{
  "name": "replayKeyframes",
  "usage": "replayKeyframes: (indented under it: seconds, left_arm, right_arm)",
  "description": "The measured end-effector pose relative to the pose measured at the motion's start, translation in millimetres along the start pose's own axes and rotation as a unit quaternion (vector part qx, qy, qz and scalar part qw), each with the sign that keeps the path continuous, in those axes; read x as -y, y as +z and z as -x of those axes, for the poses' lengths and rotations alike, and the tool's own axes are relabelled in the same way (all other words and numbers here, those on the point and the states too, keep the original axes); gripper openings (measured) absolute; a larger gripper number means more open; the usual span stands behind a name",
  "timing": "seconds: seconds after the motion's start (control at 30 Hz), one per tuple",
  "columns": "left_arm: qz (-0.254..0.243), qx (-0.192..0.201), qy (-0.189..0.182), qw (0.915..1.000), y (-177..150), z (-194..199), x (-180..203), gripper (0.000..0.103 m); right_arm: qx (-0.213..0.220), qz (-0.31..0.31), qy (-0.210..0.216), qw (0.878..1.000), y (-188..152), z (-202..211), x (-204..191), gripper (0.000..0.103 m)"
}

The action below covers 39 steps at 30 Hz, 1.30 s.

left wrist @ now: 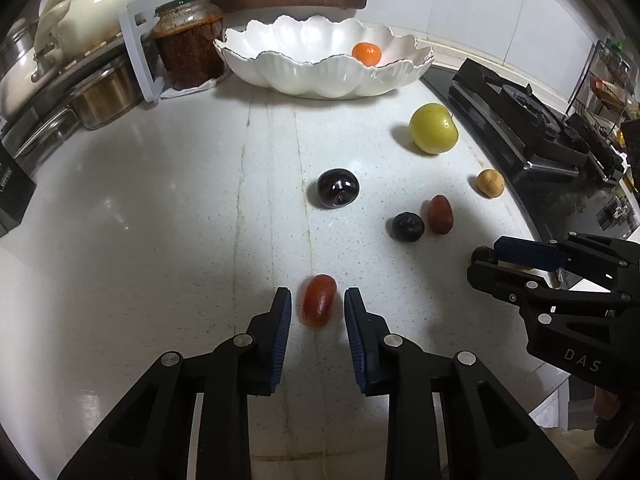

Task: Organize fruits
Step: 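Grasp a blueberry with the right tool while the left tool grasps a red date, then carry the blueberry and red date into the white bowl and open both tools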

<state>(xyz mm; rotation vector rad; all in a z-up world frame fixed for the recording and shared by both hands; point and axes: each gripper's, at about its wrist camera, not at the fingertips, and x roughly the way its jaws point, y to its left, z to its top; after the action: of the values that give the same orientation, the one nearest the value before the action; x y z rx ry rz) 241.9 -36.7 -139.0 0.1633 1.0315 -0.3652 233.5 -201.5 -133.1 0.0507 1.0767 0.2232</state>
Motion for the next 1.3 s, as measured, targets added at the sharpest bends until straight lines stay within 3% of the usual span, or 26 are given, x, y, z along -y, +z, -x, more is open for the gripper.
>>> replayKeyframes:
  seconds: [0.3, 0.6, 1.3]
  left_arm:
    - [0.007, -0.011, -0.006, 0.9999, -1.4, -7.0, -2.6, 0.018]
    - [0.017, -0.007, -0.010, 0.9998, 0.6, -3.8, -3.7, 0.017]
    - [0.045, 0.084, -0.006, 0.9955, 41.2, 42.9, 0.9, 0.016]
  right_arm:
    - [0.000, 0.004, -0.005, 1.000, 1.2, -5.2, 0.9, 0.024]
    - [0.006, 0.004, 0.003, 1.000, 3.1, -1.4, 1.8, 0.024]
    - [0.098, 0.000, 0.019, 0.995, 40.2, 42.4, 7.3, 0.024]
